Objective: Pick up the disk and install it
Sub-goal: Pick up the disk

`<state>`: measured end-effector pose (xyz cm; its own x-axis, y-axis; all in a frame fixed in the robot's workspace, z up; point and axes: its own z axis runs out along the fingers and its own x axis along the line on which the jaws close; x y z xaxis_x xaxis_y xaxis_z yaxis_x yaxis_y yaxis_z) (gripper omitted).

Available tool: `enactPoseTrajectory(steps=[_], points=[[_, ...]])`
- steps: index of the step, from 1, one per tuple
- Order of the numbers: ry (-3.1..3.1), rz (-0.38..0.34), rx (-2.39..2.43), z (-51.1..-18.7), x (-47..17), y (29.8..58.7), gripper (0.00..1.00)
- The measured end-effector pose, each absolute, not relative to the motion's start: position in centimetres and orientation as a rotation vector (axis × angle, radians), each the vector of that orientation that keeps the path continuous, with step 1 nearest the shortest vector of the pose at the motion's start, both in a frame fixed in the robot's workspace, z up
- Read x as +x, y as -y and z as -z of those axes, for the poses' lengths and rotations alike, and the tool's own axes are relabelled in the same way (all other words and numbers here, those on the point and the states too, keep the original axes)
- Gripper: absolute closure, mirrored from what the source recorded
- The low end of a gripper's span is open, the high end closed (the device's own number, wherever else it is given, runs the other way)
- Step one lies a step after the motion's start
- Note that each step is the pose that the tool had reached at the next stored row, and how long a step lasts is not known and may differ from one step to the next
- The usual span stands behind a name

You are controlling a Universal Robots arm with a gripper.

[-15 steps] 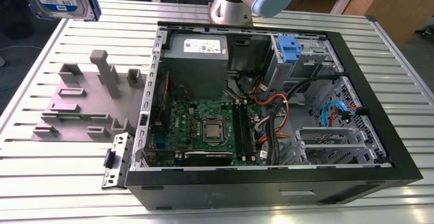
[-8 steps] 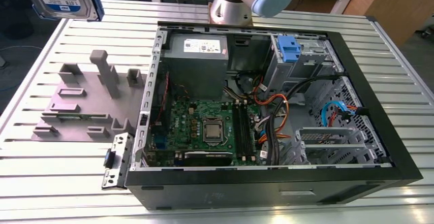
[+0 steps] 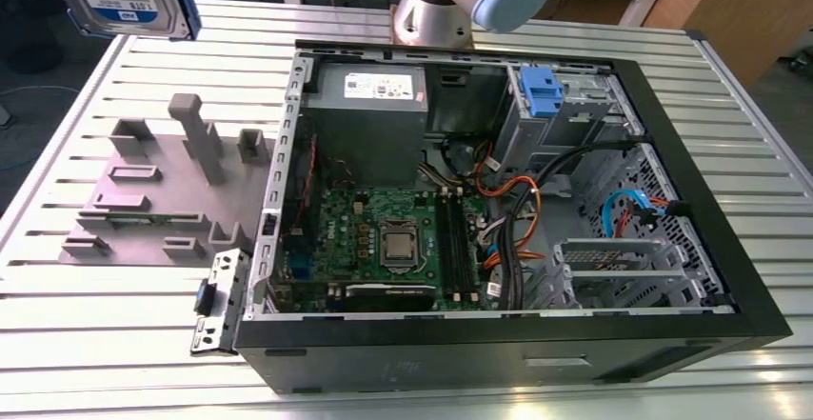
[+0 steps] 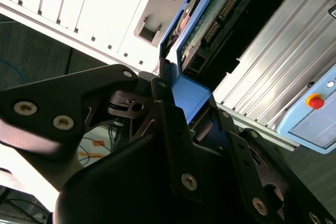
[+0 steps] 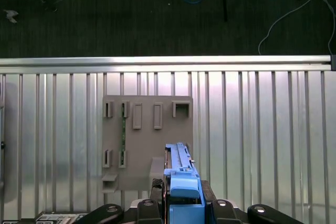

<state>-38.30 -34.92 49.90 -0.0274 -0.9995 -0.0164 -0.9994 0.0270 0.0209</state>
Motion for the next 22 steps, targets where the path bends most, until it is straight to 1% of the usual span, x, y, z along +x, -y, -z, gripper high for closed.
enactPoseTrajectory(steps=[14, 22], points=[[2.249, 0.042, 2.189, -49.91, -38.02, 34.98, 0.64], [2.249, 0.042, 2.189, -49.9, -38.02, 35.68, 0.64]])
